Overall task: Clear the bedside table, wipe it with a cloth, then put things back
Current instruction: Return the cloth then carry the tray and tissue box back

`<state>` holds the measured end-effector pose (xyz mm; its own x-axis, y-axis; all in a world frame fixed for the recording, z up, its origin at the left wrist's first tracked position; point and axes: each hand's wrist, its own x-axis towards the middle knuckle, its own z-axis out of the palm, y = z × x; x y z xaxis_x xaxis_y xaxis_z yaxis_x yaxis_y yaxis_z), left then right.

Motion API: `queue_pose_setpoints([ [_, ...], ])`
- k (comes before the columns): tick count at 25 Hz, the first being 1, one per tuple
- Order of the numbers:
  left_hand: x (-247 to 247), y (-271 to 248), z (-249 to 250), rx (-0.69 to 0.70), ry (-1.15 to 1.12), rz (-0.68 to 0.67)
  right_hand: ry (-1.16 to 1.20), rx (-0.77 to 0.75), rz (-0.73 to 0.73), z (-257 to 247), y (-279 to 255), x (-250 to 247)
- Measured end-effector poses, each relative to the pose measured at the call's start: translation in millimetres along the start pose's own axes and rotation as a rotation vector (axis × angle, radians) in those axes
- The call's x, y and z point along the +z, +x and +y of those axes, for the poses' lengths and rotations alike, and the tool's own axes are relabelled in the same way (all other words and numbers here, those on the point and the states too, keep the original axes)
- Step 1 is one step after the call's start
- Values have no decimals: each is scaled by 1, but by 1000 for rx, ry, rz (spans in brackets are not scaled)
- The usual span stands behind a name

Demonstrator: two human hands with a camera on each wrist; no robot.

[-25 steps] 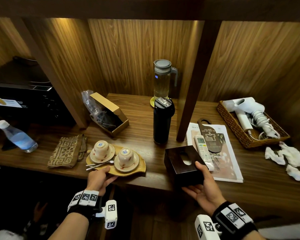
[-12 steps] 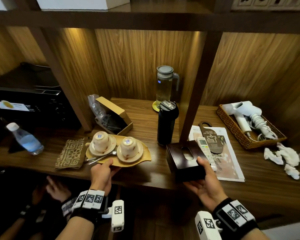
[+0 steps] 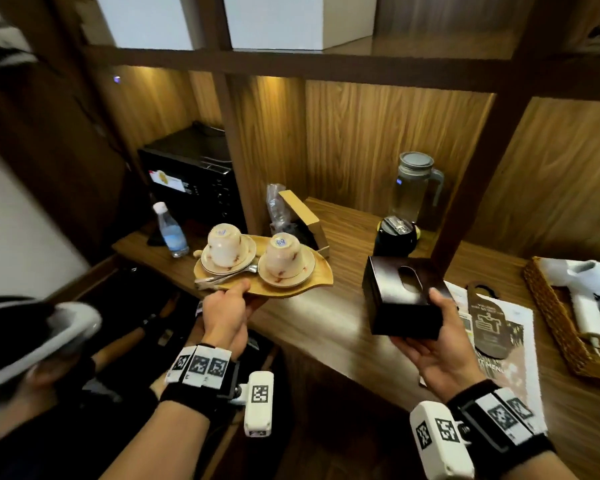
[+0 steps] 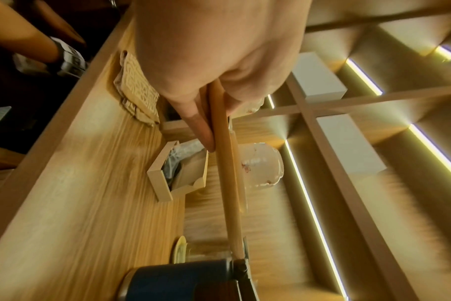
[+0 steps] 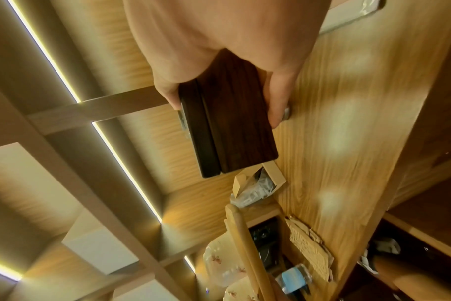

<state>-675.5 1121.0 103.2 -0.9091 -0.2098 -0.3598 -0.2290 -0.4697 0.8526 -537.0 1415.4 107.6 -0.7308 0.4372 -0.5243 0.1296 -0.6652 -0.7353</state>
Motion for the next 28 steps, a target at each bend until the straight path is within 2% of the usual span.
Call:
queue_pose_setpoints([
  [6, -60, -51, 18, 98, -85, 224, -123, 50, -159, -12, -11, 25],
  [11, -137, -117, 43, 212, -156, 385, -181, 110, -368, 24, -37, 70],
  [18, -291, -215, 78, 324, -254, 693, -386, 295, -659, 133, -115, 155],
  [22, -386, -280, 97, 422, -315, 875, -469, 406, -772, 212, -189, 198],
  [27, -517, -354, 119, 456, -392, 1034, -569, 504, -884, 320, -297, 241],
  [28, -530, -360, 120, 456, -401, 1050, -570, 505, -894, 330, -309, 245],
])
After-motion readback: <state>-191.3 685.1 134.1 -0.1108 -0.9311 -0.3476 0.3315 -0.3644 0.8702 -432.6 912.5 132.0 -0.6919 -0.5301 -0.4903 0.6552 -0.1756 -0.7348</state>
